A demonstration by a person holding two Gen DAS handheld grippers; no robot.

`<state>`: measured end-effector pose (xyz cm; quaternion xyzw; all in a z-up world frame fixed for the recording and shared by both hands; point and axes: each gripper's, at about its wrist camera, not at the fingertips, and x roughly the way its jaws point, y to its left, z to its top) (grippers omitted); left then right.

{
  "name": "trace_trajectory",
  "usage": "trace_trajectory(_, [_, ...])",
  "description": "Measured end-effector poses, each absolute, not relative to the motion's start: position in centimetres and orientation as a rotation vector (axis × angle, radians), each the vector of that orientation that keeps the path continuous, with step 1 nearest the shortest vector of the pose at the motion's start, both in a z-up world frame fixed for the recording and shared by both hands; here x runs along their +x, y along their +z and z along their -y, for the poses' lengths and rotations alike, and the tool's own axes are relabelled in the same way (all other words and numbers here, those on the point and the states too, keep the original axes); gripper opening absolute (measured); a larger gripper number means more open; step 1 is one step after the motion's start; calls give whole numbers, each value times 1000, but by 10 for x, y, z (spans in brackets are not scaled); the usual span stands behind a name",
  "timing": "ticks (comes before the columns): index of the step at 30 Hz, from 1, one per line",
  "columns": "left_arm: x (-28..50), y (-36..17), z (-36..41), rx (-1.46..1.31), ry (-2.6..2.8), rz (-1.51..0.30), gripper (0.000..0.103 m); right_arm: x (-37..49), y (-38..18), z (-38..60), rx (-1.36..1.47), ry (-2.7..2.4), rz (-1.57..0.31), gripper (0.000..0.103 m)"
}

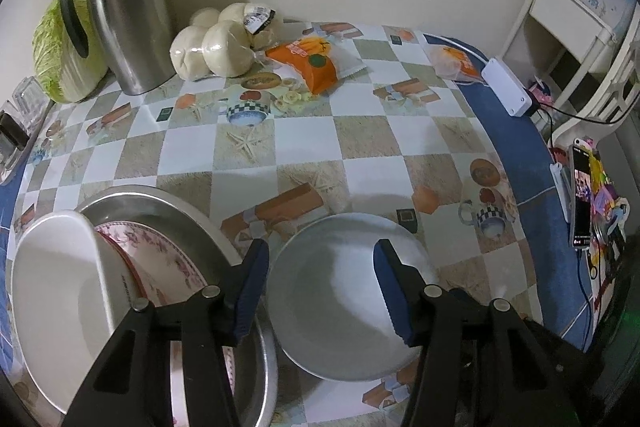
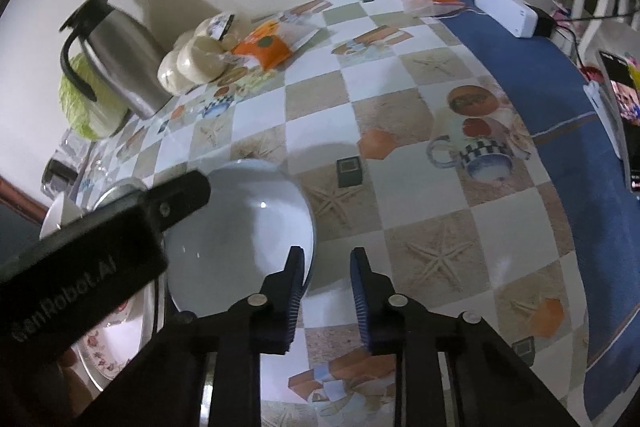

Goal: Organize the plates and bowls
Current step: 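Move both tools to the rim of the round white bowl, then close both tools on the rim of the round white bowl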

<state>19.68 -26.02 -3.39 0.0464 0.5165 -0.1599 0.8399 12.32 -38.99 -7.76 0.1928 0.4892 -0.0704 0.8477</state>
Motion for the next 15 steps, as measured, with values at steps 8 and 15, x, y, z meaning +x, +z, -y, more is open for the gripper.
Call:
trace_trajectory(8, [193,-43,270,128,-351,-1117,54,115,-78,416,468,-181,-1021,25])
trace_trajectory(15, [188,-51,278,153,-362,-1139,46,110,-77,429,491,-212,-1014,25])
